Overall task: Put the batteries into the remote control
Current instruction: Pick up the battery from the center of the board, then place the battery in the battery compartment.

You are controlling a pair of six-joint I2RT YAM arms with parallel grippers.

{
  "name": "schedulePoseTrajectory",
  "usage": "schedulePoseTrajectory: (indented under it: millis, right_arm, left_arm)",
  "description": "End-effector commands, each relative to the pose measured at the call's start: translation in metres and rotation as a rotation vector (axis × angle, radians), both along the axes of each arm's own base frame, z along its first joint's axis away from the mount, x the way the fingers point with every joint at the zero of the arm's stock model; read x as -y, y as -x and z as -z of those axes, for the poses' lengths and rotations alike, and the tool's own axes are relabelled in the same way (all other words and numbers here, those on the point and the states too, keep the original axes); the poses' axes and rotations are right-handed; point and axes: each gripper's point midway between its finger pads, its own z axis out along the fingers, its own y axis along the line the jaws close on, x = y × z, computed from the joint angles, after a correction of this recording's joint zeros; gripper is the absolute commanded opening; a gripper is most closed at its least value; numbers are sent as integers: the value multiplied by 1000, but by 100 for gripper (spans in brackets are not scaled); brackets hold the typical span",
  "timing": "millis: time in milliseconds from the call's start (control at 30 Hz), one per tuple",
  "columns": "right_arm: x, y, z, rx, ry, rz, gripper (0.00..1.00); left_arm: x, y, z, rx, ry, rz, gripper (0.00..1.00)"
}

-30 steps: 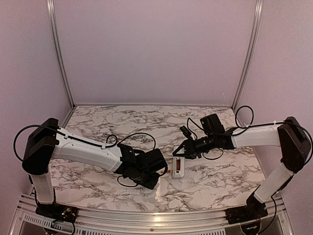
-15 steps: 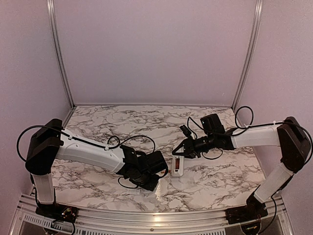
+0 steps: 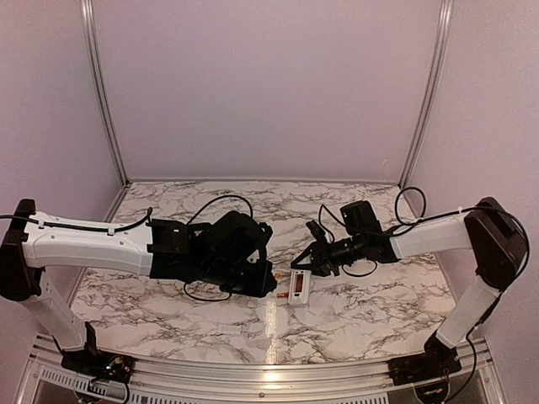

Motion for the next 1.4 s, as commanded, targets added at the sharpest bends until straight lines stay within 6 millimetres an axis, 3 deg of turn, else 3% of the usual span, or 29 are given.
schedulePoseTrajectory:
  millis: [0, 233, 467, 1367]
  right_arm:
    - [-15, 4, -8, -16, -38, -18, 0]
    - [-30, 14, -10, -35, -54, -41, 0]
    - [-37, 17, -11, -38, -58, -51, 0]
    - [-43, 20, -16, -30, -69, -36, 0]
  left_arm:
    - [21, 4, -11, -71, 109, -4, 0]
    - [32, 6, -6, -148, 135, 3, 0]
    - [36, 8, 15, -248, 131, 4, 4]
    - [16, -5, 64, -404, 65, -114, 7]
